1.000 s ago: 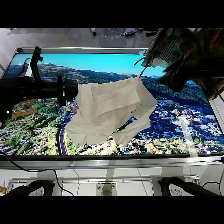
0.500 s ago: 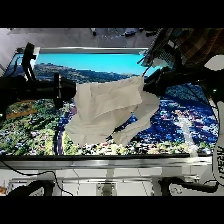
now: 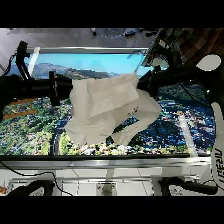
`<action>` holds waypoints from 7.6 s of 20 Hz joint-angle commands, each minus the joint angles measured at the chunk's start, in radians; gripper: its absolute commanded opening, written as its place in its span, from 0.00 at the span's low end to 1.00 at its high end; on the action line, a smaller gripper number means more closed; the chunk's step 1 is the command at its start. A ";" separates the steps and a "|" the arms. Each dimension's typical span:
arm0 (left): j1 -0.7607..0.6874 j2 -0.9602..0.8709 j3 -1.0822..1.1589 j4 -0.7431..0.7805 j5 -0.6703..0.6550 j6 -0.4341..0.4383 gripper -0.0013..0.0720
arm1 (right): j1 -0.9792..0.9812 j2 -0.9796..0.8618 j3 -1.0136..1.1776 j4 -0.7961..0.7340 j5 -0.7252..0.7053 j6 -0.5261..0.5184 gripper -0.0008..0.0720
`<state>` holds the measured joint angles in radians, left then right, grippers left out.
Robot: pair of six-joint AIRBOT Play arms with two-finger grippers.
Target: Fold the clothes and pants, and hang the long-sleeved shirts on hangers.
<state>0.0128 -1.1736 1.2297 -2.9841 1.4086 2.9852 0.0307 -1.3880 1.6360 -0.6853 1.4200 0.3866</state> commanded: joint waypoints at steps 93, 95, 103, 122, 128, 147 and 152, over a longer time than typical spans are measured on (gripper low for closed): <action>0.093 0.147 0.095 0.019 -0.045 -0.465 0.06 | 0.039 0.178 0.034 -0.071 -0.126 0.236 0.04; 0.021 0.146 0.098 0.020 -0.119 -0.444 0.06 | 0.090 0.178 0.034 -0.070 -0.120 0.203 0.04; -0.068 0.142 0.113 0.040 -0.274 -0.352 0.06 | 0.266 0.179 0.034 0.006 -0.104 0.128 0.04; 0.108 0.256 0.113 0.047 -0.101 -0.397 0.71 | 0.268 0.181 0.034 0.150 -0.301 0.132 0.04; 0.332 0.373 0.113 0.351 -0.084 -0.216 0.70 | 0.268 0.181 0.034 0.149 -0.269 0.132 0.04; 0.343 0.021 0.111 0.095 0.249 0.000 0.70 | 0.268 0.181 0.034 0.222 -0.092 0.084 0.04; 0.315 0.040 0.112 0.095 0.192 0.000 0.70 | 0.247 0.201 0.034 0.046 -0.409 0.290 0.04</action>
<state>0.3405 -1.1404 1.3411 -2.8834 1.6276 2.9845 0.2913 -1.2003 1.6703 -0.5159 1.2167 0.5449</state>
